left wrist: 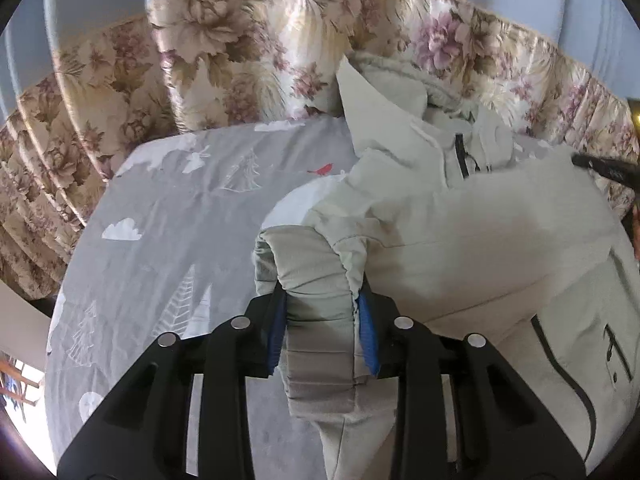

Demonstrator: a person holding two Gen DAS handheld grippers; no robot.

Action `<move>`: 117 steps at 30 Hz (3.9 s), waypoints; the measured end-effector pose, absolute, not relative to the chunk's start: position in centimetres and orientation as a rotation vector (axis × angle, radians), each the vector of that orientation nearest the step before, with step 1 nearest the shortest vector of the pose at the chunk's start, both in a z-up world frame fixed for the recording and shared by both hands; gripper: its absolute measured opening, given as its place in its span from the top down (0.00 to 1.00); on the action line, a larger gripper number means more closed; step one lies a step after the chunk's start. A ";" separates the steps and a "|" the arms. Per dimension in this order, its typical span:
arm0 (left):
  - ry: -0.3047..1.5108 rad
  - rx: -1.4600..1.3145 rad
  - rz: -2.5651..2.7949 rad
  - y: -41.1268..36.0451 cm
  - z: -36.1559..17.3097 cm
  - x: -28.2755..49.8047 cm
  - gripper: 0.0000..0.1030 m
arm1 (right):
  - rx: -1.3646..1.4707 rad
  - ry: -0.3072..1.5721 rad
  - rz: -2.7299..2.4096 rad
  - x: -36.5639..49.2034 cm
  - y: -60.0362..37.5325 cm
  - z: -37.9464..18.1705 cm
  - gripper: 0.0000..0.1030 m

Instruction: Fold large clothes

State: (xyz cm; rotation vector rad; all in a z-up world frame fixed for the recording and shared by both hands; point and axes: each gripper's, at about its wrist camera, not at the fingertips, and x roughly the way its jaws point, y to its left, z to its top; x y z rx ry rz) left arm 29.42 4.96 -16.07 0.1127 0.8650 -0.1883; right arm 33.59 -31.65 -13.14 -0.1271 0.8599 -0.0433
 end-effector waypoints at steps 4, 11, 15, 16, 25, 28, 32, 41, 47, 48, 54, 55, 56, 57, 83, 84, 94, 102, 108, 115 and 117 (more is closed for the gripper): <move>0.941 0.143 -0.196 4.1 -18.8 31.5 0.59 | -0.162 0.982 -0.084 35.4 -32.5 -17.4 0.88; 0.870 0.196 -0.125 6.3 -13.7 29.6 0.12 | 0.092 0.840 0.003 28.8 -36.1 -10.8 0.54; 0.874 0.134 -0.170 5.5 -12.3 30.4 0.11 | 0.079 0.863 0.165 27.9 -31.3 -11.1 0.53; 0.900 0.133 -0.181 4.7 -13.1 31.1 0.11 | 0.074 0.879 0.192 27.9 -30.2 -11.7 0.53; 1.047 0.124 -0.187 5.7 -21.4 33.1 0.10 | -0.178 1.020 0.125 25.9 -29.3 -18.8 0.57; 1.004 0.210 -0.163 5.1 -21.7 33.0 0.03 | -0.133 1.026 0.108 26.8 -30.6 -18.9 0.55; 0.993 0.232 -0.167 4.5 -21.5 35.1 0.03 | -0.121 1.033 0.077 28.4 -31.3 -18.9 0.40; 0.936 0.258 -0.154 4.5 -16.9 32.7 0.03 | 0.075 0.946 0.144 27.9 -33.5 -12.8 0.41; 0.990 0.161 -0.188 1.7 -16.5 37.2 0.03 | 0.016 1.009 0.156 34.4 -29.3 -14.0 0.41; 1.010 0.184 -0.164 1.2 -17.3 37.9 0.03 | -0.021 1.029 0.136 35.1 -28.6 -14.9 0.41; 1.063 0.195 -0.095 3.8 -21.5 40.5 0.03 | -0.049 1.087 0.131 36.9 -29.1 -18.6 0.42; 1.061 0.186 -0.111 4.2 -21.7 40.5 0.03 | -0.050 1.088 0.135 37.0 -29.1 -18.6 0.42; 1.053 0.189 -0.120 4.2 -21.8 40.4 0.03 | -0.055 1.089 0.134 37.1 -29.1 -18.6 0.41; 1.043 0.199 -0.118 4.1 -21.8 40.2 0.03 | -0.061 1.090 0.131 37.2 -29.0 -18.6 0.41; 1.004 0.192 -0.027 -5.0 -9.2 53.7 0.03 | 0.187 0.961 0.021 50.6 -35.1 -5.3 0.41; 1.014 0.207 -0.016 -5.3 -10.1 54.2 0.03 | 0.226 0.990 0.046 51.3 -34.5 -7.0 0.41; 1.045 0.303 0.063 -6.4 -14.6 59.0 0.18 | 0.071 1.138 -0.013 54.7 -29.8 -15.7 0.53; 0.994 0.318 -0.020 -5.8 -12.7 56.7 0.95 | 0.051 1.065 0.071 51.8 -31.5 -13.7 0.87; 0.928 0.275 -0.085 -4.4 -8.4 50.3 0.95 | 0.091 0.923 0.137 45.8 -31.1 -8.7 0.89; 0.804 0.191 -0.198 -1.7 -4.8 37.7 0.95 | 0.060 0.710 0.251 32.2 -28.8 -1.8 0.89; 0.791 0.162 -0.227 -1.3 -5.1 34.1 0.95 | 0.055 0.692 0.263 29.0 -28.4 -1.9 0.89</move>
